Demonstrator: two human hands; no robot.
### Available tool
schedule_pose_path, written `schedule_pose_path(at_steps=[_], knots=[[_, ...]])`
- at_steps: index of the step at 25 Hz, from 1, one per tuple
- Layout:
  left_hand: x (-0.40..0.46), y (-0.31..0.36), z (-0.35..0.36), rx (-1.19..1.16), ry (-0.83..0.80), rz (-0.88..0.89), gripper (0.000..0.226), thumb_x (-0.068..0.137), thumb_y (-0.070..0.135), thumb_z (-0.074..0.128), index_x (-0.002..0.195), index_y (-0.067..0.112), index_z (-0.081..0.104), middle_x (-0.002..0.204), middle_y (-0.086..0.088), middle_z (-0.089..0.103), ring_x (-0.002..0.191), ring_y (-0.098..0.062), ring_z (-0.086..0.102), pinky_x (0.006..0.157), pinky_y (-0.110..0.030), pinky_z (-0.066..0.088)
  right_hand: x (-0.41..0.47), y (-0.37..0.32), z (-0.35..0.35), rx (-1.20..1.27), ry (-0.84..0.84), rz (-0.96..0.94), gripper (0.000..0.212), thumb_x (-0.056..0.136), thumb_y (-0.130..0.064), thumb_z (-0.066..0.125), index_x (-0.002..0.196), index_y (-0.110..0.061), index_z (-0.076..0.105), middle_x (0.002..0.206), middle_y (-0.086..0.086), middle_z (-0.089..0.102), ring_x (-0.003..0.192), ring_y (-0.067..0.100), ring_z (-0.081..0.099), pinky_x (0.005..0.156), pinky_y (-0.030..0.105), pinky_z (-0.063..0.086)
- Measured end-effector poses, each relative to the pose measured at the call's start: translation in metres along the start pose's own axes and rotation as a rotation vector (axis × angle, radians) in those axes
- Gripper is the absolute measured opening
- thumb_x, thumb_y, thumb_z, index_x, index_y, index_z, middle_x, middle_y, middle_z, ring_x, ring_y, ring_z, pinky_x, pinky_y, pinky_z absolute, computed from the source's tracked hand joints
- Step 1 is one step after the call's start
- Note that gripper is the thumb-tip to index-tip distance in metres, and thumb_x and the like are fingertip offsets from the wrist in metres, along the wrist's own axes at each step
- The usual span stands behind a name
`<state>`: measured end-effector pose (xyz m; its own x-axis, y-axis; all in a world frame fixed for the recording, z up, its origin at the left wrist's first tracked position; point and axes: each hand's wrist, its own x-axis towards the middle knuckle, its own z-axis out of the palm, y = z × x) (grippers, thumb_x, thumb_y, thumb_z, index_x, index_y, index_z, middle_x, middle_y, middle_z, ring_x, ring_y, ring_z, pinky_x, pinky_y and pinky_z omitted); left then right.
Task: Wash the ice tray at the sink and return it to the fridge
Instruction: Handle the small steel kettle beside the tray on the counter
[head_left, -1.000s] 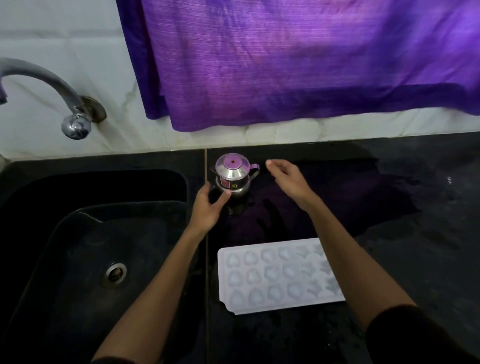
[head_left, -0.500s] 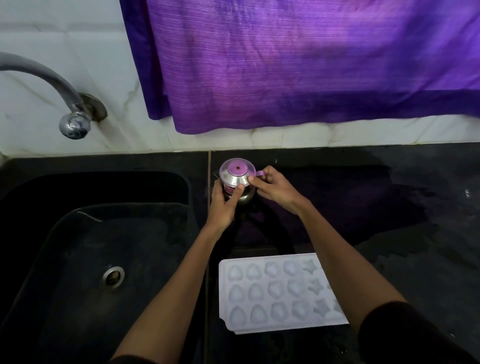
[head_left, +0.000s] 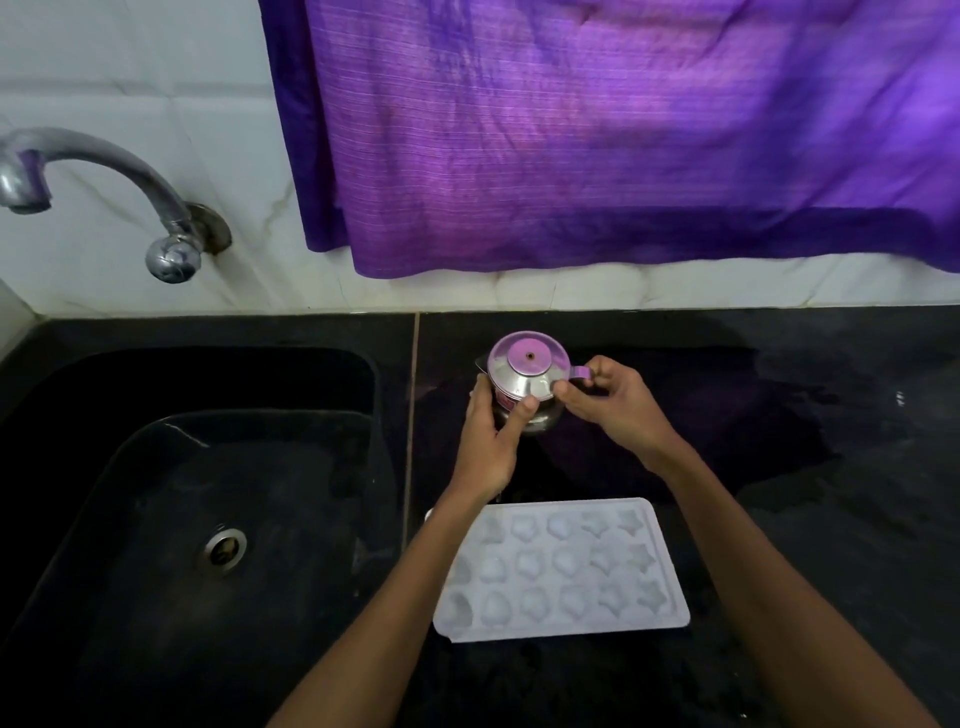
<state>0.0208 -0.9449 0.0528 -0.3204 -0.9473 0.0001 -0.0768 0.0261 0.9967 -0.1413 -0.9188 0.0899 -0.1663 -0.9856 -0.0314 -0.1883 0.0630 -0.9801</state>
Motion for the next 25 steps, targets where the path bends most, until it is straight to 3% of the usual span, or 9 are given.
schedule_pose_path(at_steps=[3, 8, 12, 16, 18, 20, 22, 25], knots=[[-0.030, 0.016, 0.037, -0.057, -0.021, 0.027, 0.052, 0.092, 0.031, 0.057, 0.139, 0.021, 0.038, 0.134, 0.003, 0.052, 0.118, -0.004, 0.051, 0.089, -0.006, 0.041, -0.039, -0.010, -0.030, -0.027, 0.064, -0.038, 0.020, 0.080, -0.009, 0.070, 0.071, -0.010, 0.051, 0.074, 0.004, 0.065, 0.066, 0.002, 0.064, 0.061, 0.016, 0.050], [-0.068, 0.023, 0.105, -0.136, -0.100, 0.018, 0.067, 0.085, 0.053, 0.053, 0.141, 0.021, 0.037, 0.137, 0.002, 0.050, 0.123, -0.009, 0.050, 0.104, -0.032, 0.043, -0.098, -0.014, -0.086, -0.100, 0.182, -0.037, 0.016, 0.078, -0.008, 0.071, 0.074, -0.004, 0.056, 0.063, -0.003, 0.070, 0.060, 0.002, 0.065, 0.056, 0.014, 0.051], [-0.100, 0.025, 0.154, -0.152, -0.102, -0.049, 0.072, 0.078, 0.067, 0.046, 0.138, 0.027, 0.039, 0.134, 0.008, 0.053, 0.121, -0.005, 0.050, 0.104, -0.033, 0.042, -0.132, -0.008, -0.121, -0.174, 0.245, 0.001, 0.017, 0.078, -0.005, 0.071, 0.069, -0.007, 0.057, 0.060, -0.002, 0.069, 0.056, 0.001, 0.063, 0.055, 0.016, 0.052], [-0.123, 0.025, 0.183, -0.139, -0.083, -0.171, 0.060, 0.090, 0.057, 0.044, 0.139, 0.025, 0.037, 0.135, 0.008, 0.051, 0.122, -0.008, 0.049, 0.105, -0.033, 0.040, -0.150, -0.001, -0.136, -0.251, 0.239, 0.027, 0.016, 0.077, -0.007, 0.073, 0.070, -0.011, 0.059, 0.063, -0.001, 0.070, 0.059, 0.004, 0.065, 0.056, 0.014, 0.053], [-0.129, 0.025, 0.189, -0.144, -0.077, -0.227, 0.059, 0.091, 0.057, 0.041, 0.140, 0.024, 0.037, 0.134, 0.008, 0.052, 0.121, -0.008, 0.050, 0.105, -0.031, 0.040, -0.153, 0.000, -0.138, -0.280, 0.235, 0.030, 0.017, 0.073, -0.015, 0.076, 0.068, -0.013, 0.060, 0.064, -0.002, 0.071, 0.063, 0.010, 0.066, 0.058, 0.017, 0.053], [-0.132, 0.027, 0.190, -0.159, -0.067, -0.271, 0.056, 0.092, 0.057, 0.040, 0.138, 0.025, 0.039, 0.131, 0.010, 0.053, 0.117, -0.006, 0.051, 0.100, -0.025, 0.041, -0.153, 0.002, -0.139, -0.336, 0.238, 0.047, 0.025, 0.063, -0.038, 0.077, 0.067, -0.019, 0.062, 0.069, 0.001, 0.073, 0.067, 0.016, 0.068, 0.065, 0.028, 0.055], [-0.134, 0.030, 0.187, -0.181, -0.057, -0.304, 0.048, 0.094, 0.052, 0.039, 0.134, 0.026, 0.041, 0.124, 0.013, 0.055, 0.108, -0.002, 0.051, 0.088, -0.015, 0.039, -0.151, 0.002, -0.139, -0.395, 0.230, 0.068, 0.045, 0.052, -0.058, 0.075, 0.069, -0.018, 0.064, 0.073, 0.002, 0.074, 0.072, 0.020, 0.070, 0.072, 0.040, 0.055], [-0.136, 0.032, 0.183, -0.198, -0.037, -0.332, 0.045, 0.095, 0.050, 0.038, 0.133, 0.026, 0.043, 0.123, 0.011, 0.057, 0.104, -0.002, 0.050, 0.085, -0.016, 0.037, -0.148, 0.003, -0.136, -0.466, 0.198, 0.081, 0.069, 0.043, -0.077, 0.070, 0.074, -0.016, 0.064, 0.073, 0.000, 0.074, 0.074, 0.021, 0.071, 0.076, 0.046, 0.056]])
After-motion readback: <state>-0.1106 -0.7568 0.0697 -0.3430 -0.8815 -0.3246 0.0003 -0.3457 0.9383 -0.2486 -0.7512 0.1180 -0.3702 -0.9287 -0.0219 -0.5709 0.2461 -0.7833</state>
